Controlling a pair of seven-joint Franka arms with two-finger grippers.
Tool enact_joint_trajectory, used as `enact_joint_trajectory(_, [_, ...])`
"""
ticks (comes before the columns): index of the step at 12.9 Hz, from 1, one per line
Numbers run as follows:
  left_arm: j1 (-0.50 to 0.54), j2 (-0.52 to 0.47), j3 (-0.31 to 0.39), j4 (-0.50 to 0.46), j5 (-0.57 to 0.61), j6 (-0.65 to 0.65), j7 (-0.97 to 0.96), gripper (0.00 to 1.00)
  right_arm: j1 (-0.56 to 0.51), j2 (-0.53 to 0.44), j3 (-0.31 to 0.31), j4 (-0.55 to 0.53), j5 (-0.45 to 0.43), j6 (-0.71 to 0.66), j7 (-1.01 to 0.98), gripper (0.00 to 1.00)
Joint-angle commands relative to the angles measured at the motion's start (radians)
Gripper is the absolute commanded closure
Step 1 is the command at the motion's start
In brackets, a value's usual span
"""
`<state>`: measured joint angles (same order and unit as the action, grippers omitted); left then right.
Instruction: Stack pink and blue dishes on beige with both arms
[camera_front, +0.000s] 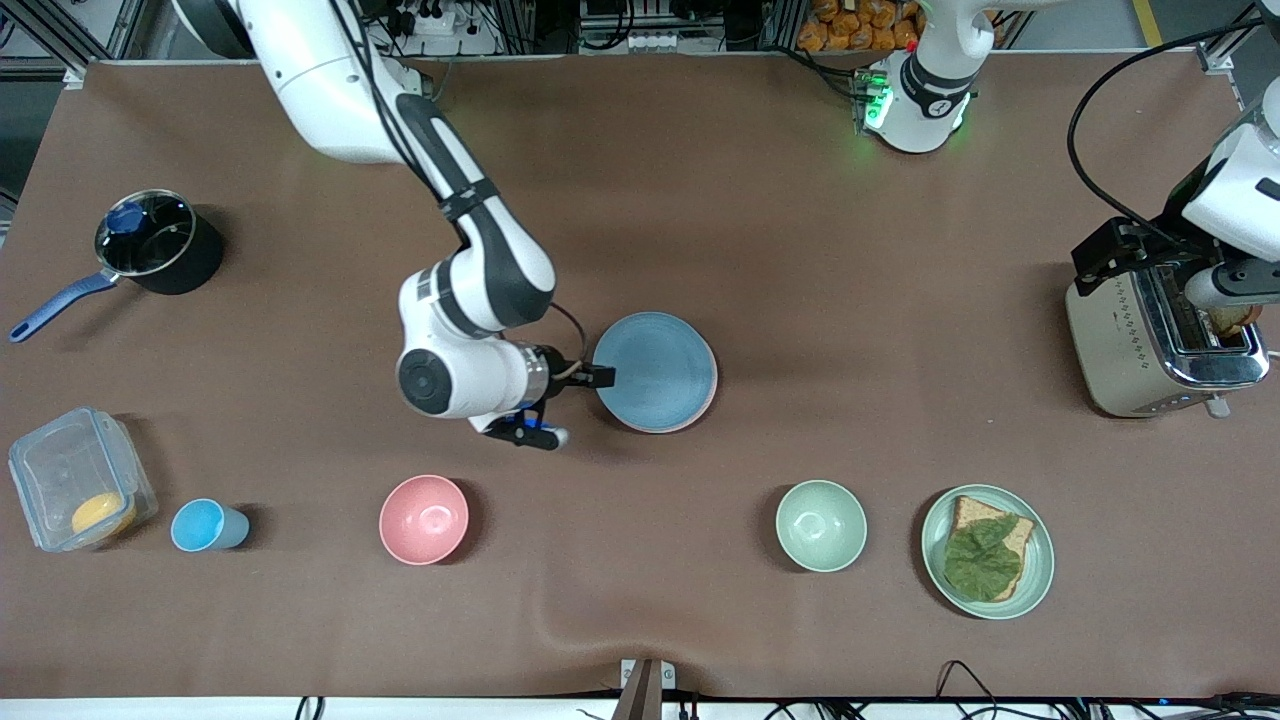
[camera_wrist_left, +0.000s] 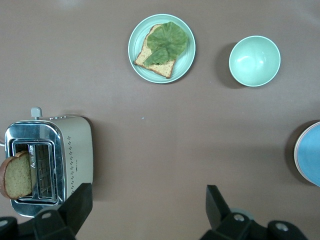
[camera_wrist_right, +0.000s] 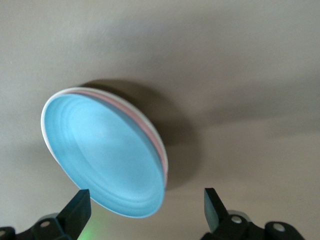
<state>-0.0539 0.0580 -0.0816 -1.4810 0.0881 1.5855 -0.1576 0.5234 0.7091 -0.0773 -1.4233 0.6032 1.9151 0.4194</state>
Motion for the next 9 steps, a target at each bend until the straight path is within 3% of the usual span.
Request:
enact_joint_trajectory(1, [-0.006,0.002,0.006,-0.009,-0.019,-0.010,0.013,0.00,-0.106,-0.043,0.007,0.014,-0.057,-0.097,-0.025,0.00])
enact_joint_trajectory(5, [-0.004,-0.006,0.008,-0.004,-0.028,-0.010,0.015,0.00,-0.316,-0.108,-0.004,0.012,-0.130,-0.276,-0.261,0.00])
enact_joint_trajectory(9, [-0.001,-0.010,0.009,-0.001,-0.028,-0.010,0.015,0.00,-0.469,-0.160,-0.007,0.011,-0.389,-0.317,-0.385,0.00])
